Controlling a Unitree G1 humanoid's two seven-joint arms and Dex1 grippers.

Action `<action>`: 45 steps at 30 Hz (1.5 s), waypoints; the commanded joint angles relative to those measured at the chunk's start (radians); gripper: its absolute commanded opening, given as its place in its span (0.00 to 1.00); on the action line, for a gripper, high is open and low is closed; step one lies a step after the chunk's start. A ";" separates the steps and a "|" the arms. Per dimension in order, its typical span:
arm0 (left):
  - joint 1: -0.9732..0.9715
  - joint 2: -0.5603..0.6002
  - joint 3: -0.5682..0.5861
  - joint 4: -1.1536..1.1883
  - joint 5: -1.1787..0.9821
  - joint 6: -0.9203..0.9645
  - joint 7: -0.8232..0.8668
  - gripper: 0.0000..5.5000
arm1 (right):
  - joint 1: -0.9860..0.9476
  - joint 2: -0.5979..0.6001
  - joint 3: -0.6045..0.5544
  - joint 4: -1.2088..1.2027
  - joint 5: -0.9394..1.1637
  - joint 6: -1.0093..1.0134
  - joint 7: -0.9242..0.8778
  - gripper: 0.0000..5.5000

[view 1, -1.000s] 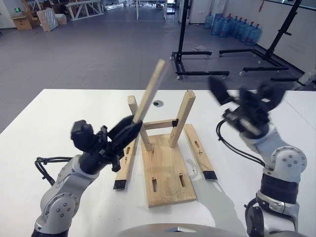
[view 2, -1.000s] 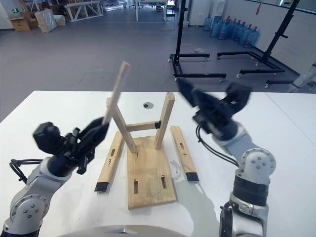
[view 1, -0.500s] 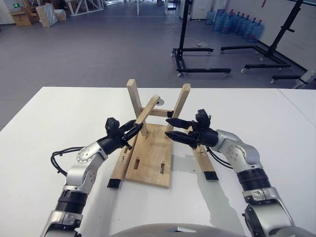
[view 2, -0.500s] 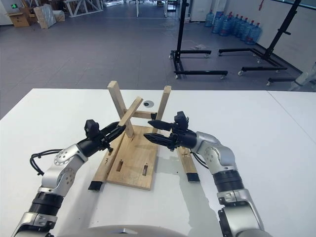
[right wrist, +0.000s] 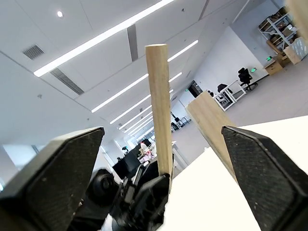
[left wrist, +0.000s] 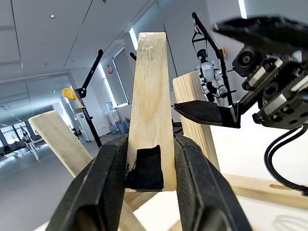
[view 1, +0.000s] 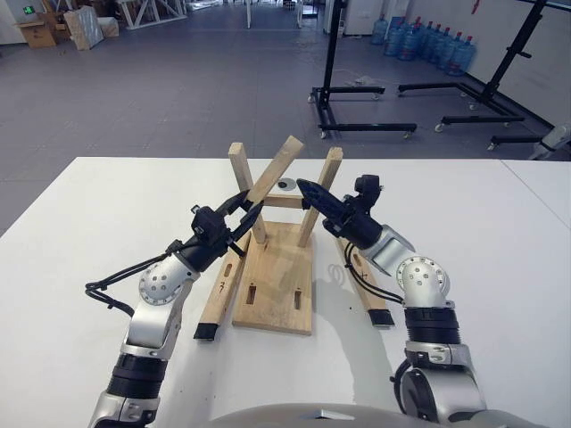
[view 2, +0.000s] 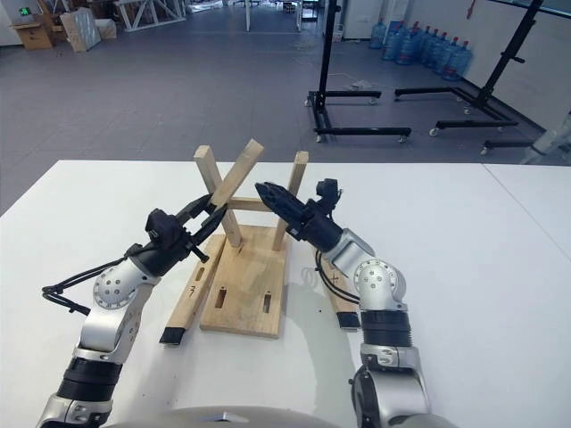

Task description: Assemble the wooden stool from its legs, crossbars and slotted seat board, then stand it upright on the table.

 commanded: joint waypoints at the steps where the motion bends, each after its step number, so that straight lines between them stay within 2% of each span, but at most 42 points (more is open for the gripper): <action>1: 0.003 0.009 -0.027 0.056 0.073 -0.065 0.020 0.23 | -0.033 0.054 -0.026 -0.025 0.058 0.030 -0.117 0.82; 4: 0.007 0.001 -0.041 0.066 0.069 -0.084 0.016 0.23 | -0.050 0.085 -0.037 -0.013 0.062 0.012 -0.160 0.82; 28: 0.014 -0.001 -0.062 0.056 0.004 -0.070 -0.019 0.23 | -0.067 0.095 -0.003 -0.007 -0.013 -0.054 -0.129 0.09; 37: 0.021 -0.003 -0.055 0.049 -0.002 -0.032 -0.001 0.23 | -0.070 0.097 -0.003 -0.009 -0.024 -0.062 -0.118 0.07; 38: 0.022 -0.005 -0.053 0.051 0.002 -0.019 0.007 0.30 | -0.070 0.096 -0.005 -0.011 -0.020 -0.059 -0.116 0.07; 45: 0.041 -0.019 -0.055 0.054 0.046 -0.003 0.068 0.47 | -0.052 0.056 -0.023 -0.104 -0.011 -0.054 -0.142 0.07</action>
